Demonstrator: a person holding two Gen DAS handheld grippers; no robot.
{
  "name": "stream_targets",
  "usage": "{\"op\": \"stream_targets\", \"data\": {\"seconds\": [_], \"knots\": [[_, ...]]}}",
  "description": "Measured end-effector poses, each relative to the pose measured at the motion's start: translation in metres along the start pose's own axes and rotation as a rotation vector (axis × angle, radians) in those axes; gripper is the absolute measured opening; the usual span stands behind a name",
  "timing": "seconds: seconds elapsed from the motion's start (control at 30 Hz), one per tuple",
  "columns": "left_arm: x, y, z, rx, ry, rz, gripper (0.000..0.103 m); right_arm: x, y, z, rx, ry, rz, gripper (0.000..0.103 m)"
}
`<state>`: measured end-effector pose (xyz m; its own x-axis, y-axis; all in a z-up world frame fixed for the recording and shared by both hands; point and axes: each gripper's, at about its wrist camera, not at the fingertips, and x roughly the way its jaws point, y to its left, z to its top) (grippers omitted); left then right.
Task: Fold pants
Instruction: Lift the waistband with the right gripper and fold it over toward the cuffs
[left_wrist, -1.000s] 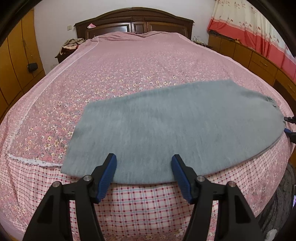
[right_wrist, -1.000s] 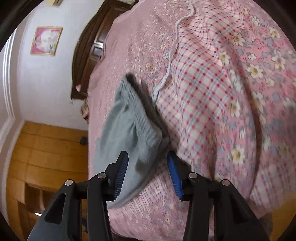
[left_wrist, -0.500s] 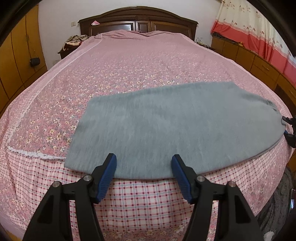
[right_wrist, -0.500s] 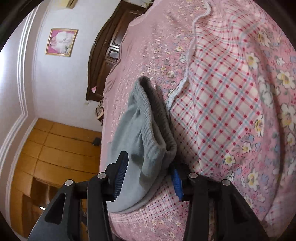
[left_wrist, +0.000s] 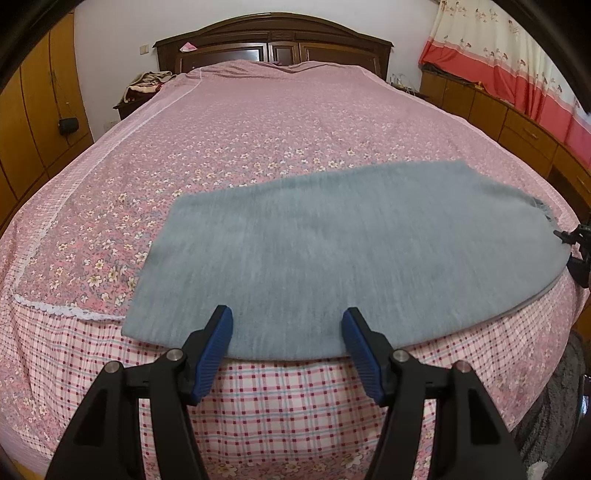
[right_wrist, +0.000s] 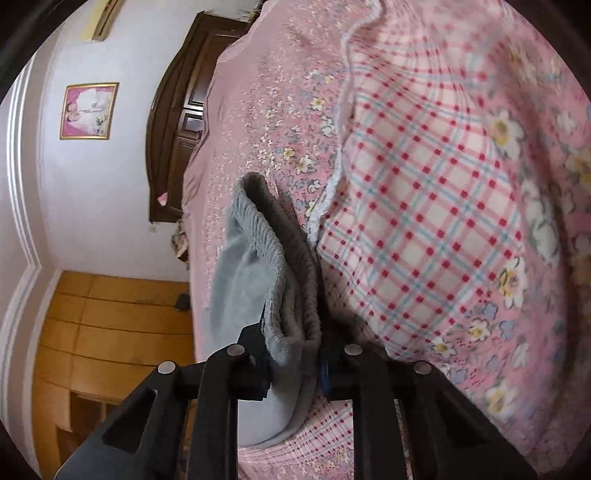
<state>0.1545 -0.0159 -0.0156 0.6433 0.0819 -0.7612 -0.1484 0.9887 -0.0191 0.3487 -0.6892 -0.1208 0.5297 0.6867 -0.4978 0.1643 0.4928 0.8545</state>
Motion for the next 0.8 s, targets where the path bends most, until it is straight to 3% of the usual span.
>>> {"op": "stream_targets", "data": {"seconds": [0.47,0.6,0.8], "knots": [[0.002,0.012,0.015,0.018,-0.01,-0.019,0.065,0.003,0.145,-0.017,-0.448,-0.034,-0.383,0.017],[-0.004,0.023,0.014,0.004,-0.031,-0.014,0.065,0.016,0.191,-0.031,-0.59,-0.034,-0.451,0.017],[-0.01,0.055,0.011,-0.057,-0.048,-0.003,0.065,0.036,0.251,-0.065,-0.75,-0.049,-0.468,0.017]]}}
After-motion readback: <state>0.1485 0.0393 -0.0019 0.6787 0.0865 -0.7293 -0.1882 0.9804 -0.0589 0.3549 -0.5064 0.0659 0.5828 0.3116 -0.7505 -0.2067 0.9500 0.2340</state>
